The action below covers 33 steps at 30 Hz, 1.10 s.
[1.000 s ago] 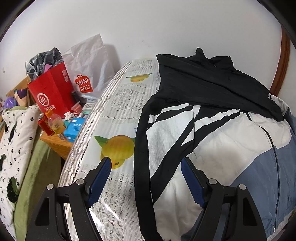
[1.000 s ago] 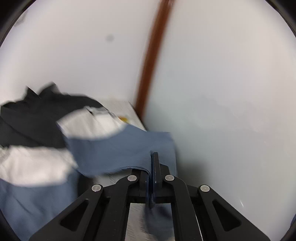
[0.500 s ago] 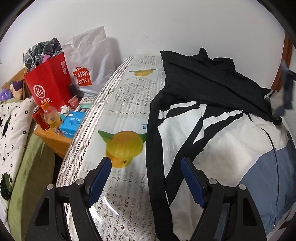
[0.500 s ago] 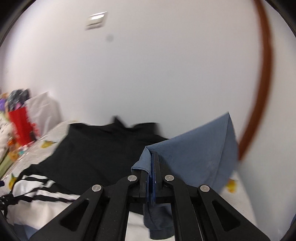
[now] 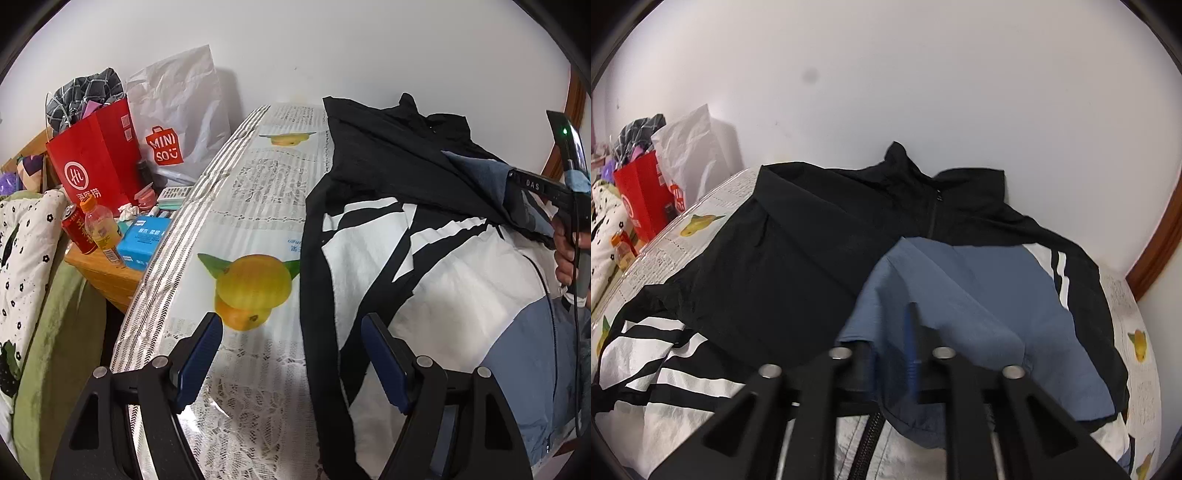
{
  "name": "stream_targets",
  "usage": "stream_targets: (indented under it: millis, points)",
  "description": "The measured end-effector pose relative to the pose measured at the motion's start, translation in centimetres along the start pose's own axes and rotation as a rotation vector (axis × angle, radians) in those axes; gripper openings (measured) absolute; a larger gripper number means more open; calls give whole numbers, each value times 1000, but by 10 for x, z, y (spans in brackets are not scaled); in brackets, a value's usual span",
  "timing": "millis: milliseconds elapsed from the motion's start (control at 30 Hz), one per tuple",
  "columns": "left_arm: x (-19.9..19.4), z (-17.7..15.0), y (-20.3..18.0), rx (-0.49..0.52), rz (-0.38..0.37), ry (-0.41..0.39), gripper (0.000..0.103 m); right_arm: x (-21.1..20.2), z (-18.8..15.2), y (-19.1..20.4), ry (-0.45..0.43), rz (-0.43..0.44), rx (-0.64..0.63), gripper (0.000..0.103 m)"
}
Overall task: Fold large clothes
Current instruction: 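Lay the blue-grey sleeve across the jacket back with the right tool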
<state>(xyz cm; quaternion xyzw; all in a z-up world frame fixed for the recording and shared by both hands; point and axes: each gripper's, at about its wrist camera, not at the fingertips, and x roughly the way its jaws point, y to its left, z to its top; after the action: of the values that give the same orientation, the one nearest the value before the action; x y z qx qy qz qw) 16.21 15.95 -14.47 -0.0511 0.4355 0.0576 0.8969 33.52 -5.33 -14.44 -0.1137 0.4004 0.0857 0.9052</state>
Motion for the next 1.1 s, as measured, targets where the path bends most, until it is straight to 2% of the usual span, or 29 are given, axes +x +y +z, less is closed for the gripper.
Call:
stream_targets:
  millis: [33,67,100,167,267,400,567,767,1000,1100]
  points:
    - [-1,0,-2,1,-4,-2,76,-2,-2,0,5,-2,3,48]
    - [-2,1,-4,4,-9,-2,76,-5,-5,-2,15,-3,7,65]
    - [-3,1,-6,6,-11,-2,76,-8,-8,-2,22,7,13,76]
    - [-6,2,-12,13,-15,-6,76,-21,-18,-3,31,34,20,83]
    - [-12,3,-23,30,-29,-8,76,-44,-32,-1,17,91,-17,84]
    - [-26,8,-40,54,-65,-27,76,-81,-50,-16,-25,52,-18,84]
    - [-37,21,-68,79,-90,-59,76,-125,-71,-67,-40,-30,70,84]
    - [-48,45,-119,133,-146,-86,76,-164,-100,-141,-46,-181,192,84]
    - [-47,64,-189,252,-151,-95,76,-191,-129,-208,5,-198,320,83]
    - [-40,72,-214,275,-162,-72,76,-196,-139,-228,17,-206,360,78]
